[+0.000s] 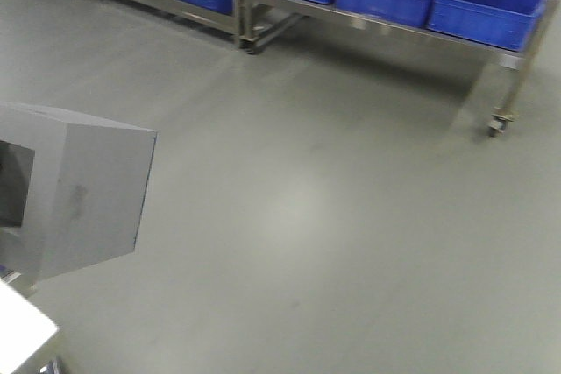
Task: Sort gray base to blue bin
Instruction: 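Turn the base away from the table holding the block in the left gripper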
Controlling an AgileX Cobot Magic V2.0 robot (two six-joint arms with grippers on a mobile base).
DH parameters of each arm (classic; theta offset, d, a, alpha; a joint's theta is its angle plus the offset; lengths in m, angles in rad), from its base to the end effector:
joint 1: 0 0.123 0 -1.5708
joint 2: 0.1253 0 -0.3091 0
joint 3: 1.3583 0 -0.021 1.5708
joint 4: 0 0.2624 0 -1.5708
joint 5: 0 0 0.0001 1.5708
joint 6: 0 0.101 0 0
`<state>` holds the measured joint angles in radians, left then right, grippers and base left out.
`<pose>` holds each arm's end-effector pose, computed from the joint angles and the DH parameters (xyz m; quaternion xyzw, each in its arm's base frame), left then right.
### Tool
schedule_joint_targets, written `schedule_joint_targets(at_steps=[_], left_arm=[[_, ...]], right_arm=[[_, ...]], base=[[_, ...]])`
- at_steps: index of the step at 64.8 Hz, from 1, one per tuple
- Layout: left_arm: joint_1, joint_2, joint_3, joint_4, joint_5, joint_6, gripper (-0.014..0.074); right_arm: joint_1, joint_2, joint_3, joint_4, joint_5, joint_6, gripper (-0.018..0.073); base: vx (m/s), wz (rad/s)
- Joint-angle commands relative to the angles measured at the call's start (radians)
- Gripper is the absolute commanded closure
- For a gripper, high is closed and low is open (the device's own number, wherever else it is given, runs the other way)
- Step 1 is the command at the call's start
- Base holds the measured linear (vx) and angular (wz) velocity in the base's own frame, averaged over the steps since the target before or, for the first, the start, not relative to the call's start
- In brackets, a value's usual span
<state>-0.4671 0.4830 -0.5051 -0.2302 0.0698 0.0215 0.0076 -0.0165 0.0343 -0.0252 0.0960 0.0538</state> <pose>0.0937 -0.0491 0.3532 0.0951 0.6858 -0.2442 0.6790 0.0540 0.0002 0.1929 0.0084 0.7164 0.0118 0.6975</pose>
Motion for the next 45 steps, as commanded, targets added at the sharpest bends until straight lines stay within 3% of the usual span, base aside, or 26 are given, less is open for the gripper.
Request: schedule_joint_targets(at_steps=[1, 45], left_arm=[[-0.006, 0.000, -0.031, -0.013, -0.109, -0.007, 0.0602], [-0.006, 0.000, -0.031, -0.013, -0.109, -0.007, 0.0602]], right_arm=[[-0.004, -0.009, -0.004, -0.006, -0.080, -0.007, 0.0564], [-0.004, -0.009, -0.004, -0.006, -0.080, -0.007, 0.0564]], base=[[0.06, -0.53], [0.09, -0.50]])
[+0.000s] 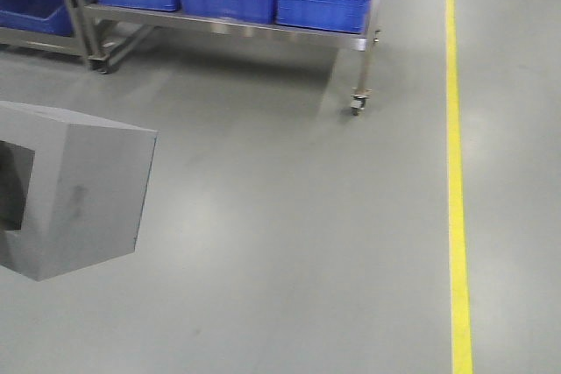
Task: Sort gray base to blue bin
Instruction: 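Turn the base away from the table holding the block in the left gripper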
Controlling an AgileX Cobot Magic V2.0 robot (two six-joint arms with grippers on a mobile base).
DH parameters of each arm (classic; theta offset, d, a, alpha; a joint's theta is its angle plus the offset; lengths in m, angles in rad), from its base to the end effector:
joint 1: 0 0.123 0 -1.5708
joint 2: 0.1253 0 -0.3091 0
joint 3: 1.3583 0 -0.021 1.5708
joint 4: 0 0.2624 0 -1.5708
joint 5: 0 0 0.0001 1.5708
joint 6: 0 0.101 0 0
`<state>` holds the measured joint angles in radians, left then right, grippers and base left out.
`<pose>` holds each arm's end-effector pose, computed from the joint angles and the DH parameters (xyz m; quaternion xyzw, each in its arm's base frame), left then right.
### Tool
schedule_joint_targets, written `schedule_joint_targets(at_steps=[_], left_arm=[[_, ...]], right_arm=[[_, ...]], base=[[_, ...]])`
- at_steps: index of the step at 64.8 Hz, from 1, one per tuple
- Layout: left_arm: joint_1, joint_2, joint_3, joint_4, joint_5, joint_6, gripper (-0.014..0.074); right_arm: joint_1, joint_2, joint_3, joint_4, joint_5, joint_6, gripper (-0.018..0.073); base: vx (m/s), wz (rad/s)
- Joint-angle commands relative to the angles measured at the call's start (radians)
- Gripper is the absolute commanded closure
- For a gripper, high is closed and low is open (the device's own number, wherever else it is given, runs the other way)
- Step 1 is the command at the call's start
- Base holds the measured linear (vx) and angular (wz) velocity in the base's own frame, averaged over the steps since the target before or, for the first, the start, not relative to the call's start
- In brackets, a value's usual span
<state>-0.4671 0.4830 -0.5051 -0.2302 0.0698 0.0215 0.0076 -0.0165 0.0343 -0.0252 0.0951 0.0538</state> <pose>0.0937 -0.0491 0.3532 0.0951 0.6858 -0.2442 0.6790 0.0540 0.0002 0.1930 0.0084 0.7161 0.0118 0.6979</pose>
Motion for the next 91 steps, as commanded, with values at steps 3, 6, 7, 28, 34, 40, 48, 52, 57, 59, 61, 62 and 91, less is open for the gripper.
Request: schedule_joint_targets(at_steps=[3, 6, 7, 28, 34, 40, 48, 52, 57, 59, 61, 62, 91], left_arm=[[-0.006, 0.000, -0.031, -0.013, -0.109, -0.007, 0.0602], [-0.006, 0.000, -0.031, -0.013, -0.109, -0.007, 0.0602], [-0.006, 0.000, -0.031, -0.013, -0.109, -0.007, 0.0602], [-0.006, 0.000, -0.031, -0.013, -0.109, -0.007, 0.0602], [-0.006, 0.000, -0.031, -0.013, -0.109, -0.007, 0.0602], [-0.006, 0.000, -0.031, -0.013, -0.109, -0.007, 0.0602], [-0.006, 0.000, -0.031, -0.013, -0.109, -0.007, 0.0602], [-0.006, 0.000, -0.031, -0.013, -0.109, -0.007, 0.0602], [-0.006, 0.000, -0.031, -0.013, -0.109, -0.007, 0.0602], [-0.006, 0.000, -0.031, -0.013, -0.109, -0.007, 0.0602], [-0.006, 0.000, -0.031, -0.013, -0.109, -0.007, 0.0602], [-0.006, 0.000, -0.031, -0.013, -0.109, -0.007, 0.0602], [-0.006, 0.000, -0.031, -0.013, -0.108, -0.007, 0.0602]], right_arm=[[-0.004, -0.009, -0.004, -0.006, -0.079, -0.007, 0.0564], [-0.004, -0.009, -0.004, -0.006, -0.079, -0.007, 0.0564], [-0.004, -0.009, -0.004, -0.006, -0.079, -0.007, 0.0564], [-0.004, -0.009, -0.004, -0.006, -0.079, -0.007, 0.0564], [-0.004, -0.009, -0.004, -0.006, -0.079, -0.007, 0.0564], [-0.004, -0.009, -0.004, -0.006, -0.079, -0.007, 0.0564], [-0.004, -0.009, -0.004, -0.006, -0.079, -0.007, 0.0564], [-0.004, -0.009, -0.004, -0.006, -0.079, -0.007, 0.0564], [-0.004, -0.009, -0.004, -0.006, -0.079, -0.007, 0.0564], [-0.004, -0.009, -0.004, -0.006, -0.079, -0.007, 0.0564], [-0.004, -0.009, -0.004, -0.006, -0.079, -0.007, 0.0564], [-0.004, -0.009, -0.004, -0.006, -0.079, -0.007, 0.0564], [-0.004, -0.009, -0.004, -0.006, -0.079, -0.007, 0.0564]], base=[[0.15, -0.38], [0.16, -0.35], [0.17, -0.34], [0.22, -0.22], [0.27, -0.05], [0.29, -0.01], [0.30, 0.01], [0.30, 0.01], [0.31, 0.02], [0.31, 0.01], [0.32, 0.01], [0.32, 0.00], [0.35, 0.01]])
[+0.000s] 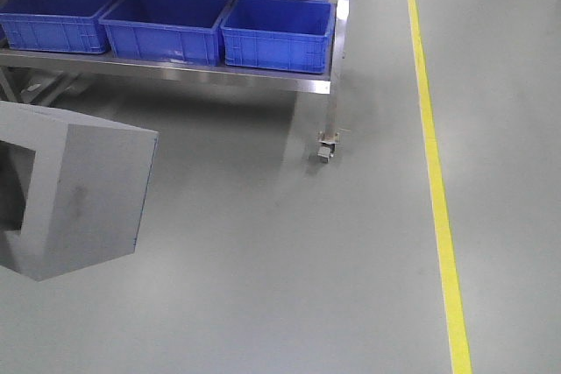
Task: Sort gray base to blue bin
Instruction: 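Turn the base away from the table holding the block in the left gripper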
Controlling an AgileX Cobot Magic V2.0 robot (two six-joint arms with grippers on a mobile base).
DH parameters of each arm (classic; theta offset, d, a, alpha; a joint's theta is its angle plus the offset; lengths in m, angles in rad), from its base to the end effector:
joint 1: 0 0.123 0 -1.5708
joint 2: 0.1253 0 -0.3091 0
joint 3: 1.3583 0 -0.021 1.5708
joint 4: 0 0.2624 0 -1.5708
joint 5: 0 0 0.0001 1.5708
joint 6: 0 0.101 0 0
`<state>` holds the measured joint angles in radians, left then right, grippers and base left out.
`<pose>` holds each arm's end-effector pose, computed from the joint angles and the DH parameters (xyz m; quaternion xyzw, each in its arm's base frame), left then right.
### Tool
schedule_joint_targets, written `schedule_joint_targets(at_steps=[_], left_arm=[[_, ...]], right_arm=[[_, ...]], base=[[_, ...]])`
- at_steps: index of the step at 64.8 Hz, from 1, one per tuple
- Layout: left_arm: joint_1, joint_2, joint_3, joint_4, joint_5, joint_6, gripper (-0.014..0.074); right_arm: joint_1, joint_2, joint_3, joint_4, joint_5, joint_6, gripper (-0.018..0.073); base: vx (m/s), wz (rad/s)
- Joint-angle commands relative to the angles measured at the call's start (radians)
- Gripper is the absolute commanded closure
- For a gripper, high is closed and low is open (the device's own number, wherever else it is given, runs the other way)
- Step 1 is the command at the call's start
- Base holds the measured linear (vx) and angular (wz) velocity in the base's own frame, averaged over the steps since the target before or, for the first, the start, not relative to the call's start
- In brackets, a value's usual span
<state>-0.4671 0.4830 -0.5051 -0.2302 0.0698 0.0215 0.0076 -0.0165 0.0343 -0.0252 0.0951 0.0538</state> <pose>0.0937 -0.0491 0.3532 0.0951 0.6858 -0.2442 0.6790 0.0540 0.0002 0.1930 0.0084 0.7161 0.0118 0.6979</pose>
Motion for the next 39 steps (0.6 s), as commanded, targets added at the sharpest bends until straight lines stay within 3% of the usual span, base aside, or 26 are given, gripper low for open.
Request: schedule_joint_targets(at_steps=[1, 19, 39], left_arm=[[-0.006, 0.000, -0.031, -0.013, -0.108, -0.007, 0.0602], [-0.006, 0.000, -0.031, -0.013, -0.108, -0.007, 0.0602], [-0.006, 0.000, -0.031, -0.013, -0.108, -0.007, 0.0602]], right_arm=[[-0.004, -0.009, -0.004, -0.006, -0.079, -0.007, 0.0564], [-0.004, -0.009, -0.004, -0.006, -0.079, -0.007, 0.0564], [-0.004, -0.009, -0.004, -0.006, -0.079, -0.007, 0.0564]], base=[[0.36, 0.08], [0.34, 0.28], [0.33, 0.70]])
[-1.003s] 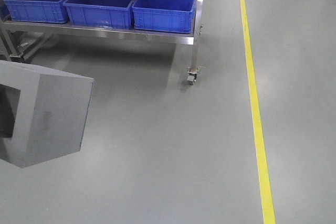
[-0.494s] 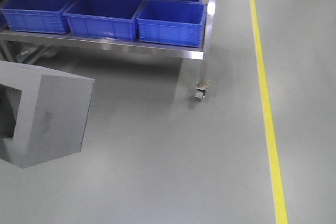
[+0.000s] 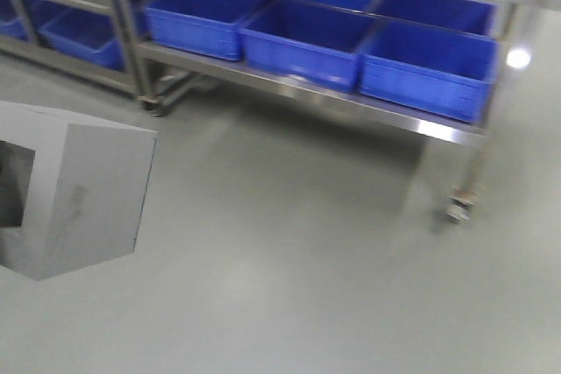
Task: Sort gray base to blue bin
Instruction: 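Turn the base away from the table holding the block in the left gripper, then drive down the aisle between the blue bin shelves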
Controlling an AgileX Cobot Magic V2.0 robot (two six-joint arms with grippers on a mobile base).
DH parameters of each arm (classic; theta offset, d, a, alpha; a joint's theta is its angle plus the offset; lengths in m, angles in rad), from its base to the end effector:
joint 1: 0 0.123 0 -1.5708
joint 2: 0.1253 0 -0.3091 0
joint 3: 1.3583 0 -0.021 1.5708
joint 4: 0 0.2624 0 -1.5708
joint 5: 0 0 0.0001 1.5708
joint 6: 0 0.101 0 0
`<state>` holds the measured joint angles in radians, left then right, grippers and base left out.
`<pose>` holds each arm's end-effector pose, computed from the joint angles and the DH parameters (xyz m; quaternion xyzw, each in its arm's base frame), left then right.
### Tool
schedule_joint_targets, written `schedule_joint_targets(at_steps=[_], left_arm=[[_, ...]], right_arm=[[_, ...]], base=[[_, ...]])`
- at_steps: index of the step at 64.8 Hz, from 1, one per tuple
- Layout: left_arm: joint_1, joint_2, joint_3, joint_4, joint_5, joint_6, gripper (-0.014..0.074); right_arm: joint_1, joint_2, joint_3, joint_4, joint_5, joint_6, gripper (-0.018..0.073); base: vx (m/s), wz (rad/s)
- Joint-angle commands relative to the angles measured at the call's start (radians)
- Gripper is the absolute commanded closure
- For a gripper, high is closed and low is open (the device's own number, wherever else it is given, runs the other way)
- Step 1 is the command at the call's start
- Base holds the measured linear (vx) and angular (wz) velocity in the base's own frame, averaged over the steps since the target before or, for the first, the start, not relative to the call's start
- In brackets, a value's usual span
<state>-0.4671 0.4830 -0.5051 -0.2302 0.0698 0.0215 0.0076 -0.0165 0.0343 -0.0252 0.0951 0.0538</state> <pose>0.0937 -0.0491 0.3532 0.0951 0.6858 -0.2442 0.6790 0.0540 0.0002 0.1930 0.0084 0.7161 0.0118 0.6979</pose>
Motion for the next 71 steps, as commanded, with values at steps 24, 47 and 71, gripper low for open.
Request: schedule_joint_targets(at_steps=[24, 47, 71], left_arm=[[-0.006, 0.000, -0.031, -0.013, -0.108, -0.007, 0.0602], [-0.006, 0.000, -0.031, -0.013, -0.108, -0.007, 0.0602], [-0.006, 0.000, -0.031, -0.013, -0.107, -0.007, 0.0602]], right_arm=[[-0.004, -0.009, -0.004, -0.006, -0.079, -0.007, 0.0564], [-0.004, -0.009, -0.004, -0.006, -0.079, -0.007, 0.0564], [-0.004, -0.009, -0.004, -0.006, -0.079, -0.007, 0.0564]], base=[[0.32, 0.75], [0.38, 0.51], [0.40, 0.37]])
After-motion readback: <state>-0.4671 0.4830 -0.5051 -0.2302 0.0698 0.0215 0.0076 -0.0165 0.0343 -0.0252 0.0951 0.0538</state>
